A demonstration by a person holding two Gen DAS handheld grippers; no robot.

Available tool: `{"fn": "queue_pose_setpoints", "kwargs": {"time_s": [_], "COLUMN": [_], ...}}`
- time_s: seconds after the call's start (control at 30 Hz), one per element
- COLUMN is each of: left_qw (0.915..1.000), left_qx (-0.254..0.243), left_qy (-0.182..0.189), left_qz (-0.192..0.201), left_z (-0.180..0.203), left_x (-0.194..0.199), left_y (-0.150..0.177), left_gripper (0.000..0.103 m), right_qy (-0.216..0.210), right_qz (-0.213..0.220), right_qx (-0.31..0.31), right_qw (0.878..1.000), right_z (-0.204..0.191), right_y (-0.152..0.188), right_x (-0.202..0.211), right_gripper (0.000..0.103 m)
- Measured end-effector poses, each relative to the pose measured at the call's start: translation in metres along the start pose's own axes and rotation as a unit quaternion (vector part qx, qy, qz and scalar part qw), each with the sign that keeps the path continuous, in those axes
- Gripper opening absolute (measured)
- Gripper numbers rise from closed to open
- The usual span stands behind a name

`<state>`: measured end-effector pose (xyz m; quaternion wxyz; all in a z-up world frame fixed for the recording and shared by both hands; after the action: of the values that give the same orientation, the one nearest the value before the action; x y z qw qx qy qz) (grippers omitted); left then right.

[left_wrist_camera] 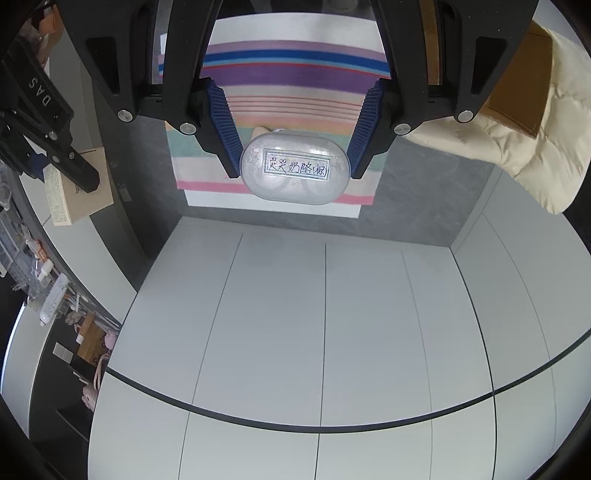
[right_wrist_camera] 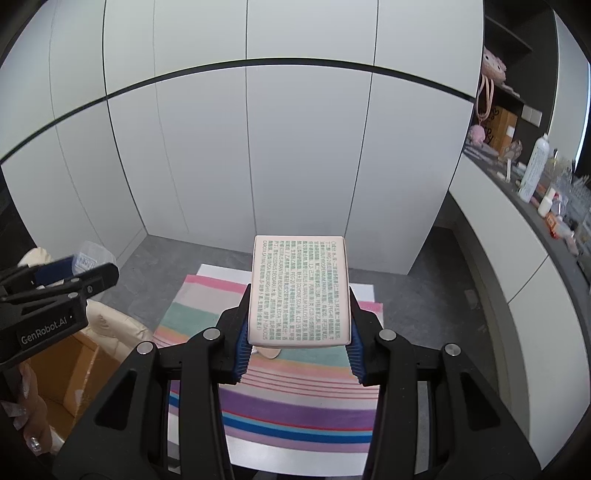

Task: Organize objects
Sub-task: 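Lift the clear compact and beige box off the cloth with both tools, then carry the clear compact and beige box over to the cardboard box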

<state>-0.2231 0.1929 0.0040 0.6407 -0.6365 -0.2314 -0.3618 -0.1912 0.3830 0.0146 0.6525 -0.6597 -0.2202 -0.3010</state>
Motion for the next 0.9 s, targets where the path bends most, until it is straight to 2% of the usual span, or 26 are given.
{"fn": "queue_pose_setpoints", "kwargs": {"time_s": [0.3, 0.43, 0.77, 0.9], "left_qw": [0.9994, 0.9992, 0.9989, 0.9982], "left_qx": [-0.021, -0.029, -0.025, -0.024], "left_qy": [-0.017, -0.008, 0.020, 0.005], "left_qz": [0.023, 0.025, 0.033, 0.054], "left_z": [0.000, 0.005, 0.010, 0.006], "left_x": [0.041, 0.056, 0.088, 0.105], "left_y": [0.032, 0.049, 0.100, 0.118], "left_gripper": [0.059, 0.059, 0.059, 0.059], "right_qy": [0.011, 0.020, 0.002, 0.011], "right_qz": [0.002, 0.005, 0.000, -0.001], "right_qx": [-0.018, -0.013, -0.005, 0.005], "right_qw": [1.000, 1.000, 1.000, 1.000], "right_z": [0.012, 0.011, 0.002, -0.001], "right_y": [0.025, 0.039, 0.087, 0.107], "right_x": [0.023, 0.034, 0.062, 0.070], "right_gripper": [0.044, 0.044, 0.044, 0.044]}}
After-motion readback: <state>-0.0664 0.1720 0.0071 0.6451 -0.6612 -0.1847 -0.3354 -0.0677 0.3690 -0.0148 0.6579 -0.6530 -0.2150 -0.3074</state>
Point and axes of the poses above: each gripper's, at about its wrist camera, not at the fingertips, and x roughly against the way its jaws point, z to its right, y to its underside, the point moved 7 cm from there along -x, roughly the way its jaws point, and after that the axes turned 1 degree about -z, right-handed, at the moved point
